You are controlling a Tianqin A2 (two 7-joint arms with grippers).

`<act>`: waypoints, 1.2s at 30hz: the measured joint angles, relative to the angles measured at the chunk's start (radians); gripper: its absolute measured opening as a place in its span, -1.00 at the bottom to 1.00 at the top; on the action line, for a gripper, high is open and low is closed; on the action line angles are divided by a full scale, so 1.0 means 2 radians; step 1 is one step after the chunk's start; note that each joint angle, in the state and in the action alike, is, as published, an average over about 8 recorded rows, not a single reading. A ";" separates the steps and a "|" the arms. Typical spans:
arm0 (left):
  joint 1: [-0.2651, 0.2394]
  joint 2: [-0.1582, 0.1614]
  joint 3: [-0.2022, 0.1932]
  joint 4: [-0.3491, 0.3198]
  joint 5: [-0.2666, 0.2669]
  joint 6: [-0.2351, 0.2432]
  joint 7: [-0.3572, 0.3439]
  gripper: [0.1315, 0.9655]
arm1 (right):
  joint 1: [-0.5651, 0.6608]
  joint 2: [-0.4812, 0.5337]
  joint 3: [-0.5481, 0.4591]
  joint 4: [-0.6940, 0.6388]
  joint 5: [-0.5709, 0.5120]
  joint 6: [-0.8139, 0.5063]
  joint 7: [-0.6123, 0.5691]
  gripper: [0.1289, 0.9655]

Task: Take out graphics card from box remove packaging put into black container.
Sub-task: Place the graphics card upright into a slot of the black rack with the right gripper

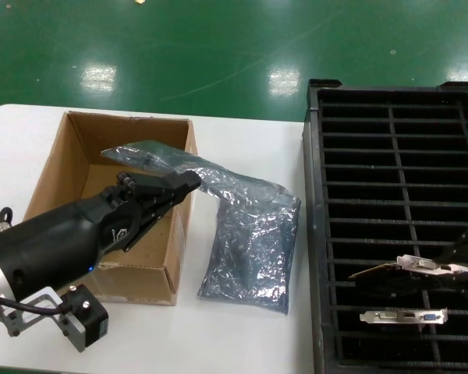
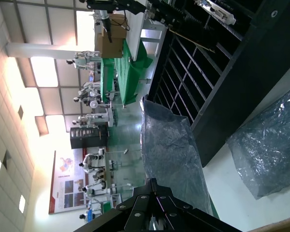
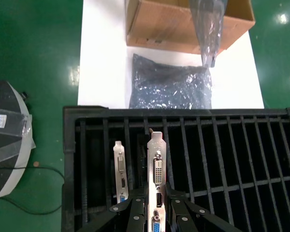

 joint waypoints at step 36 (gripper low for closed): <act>0.000 0.000 0.000 0.000 0.000 0.000 0.000 -0.98 | 0.006 -0.031 -0.059 -0.028 -0.077 0.000 -0.007 -0.86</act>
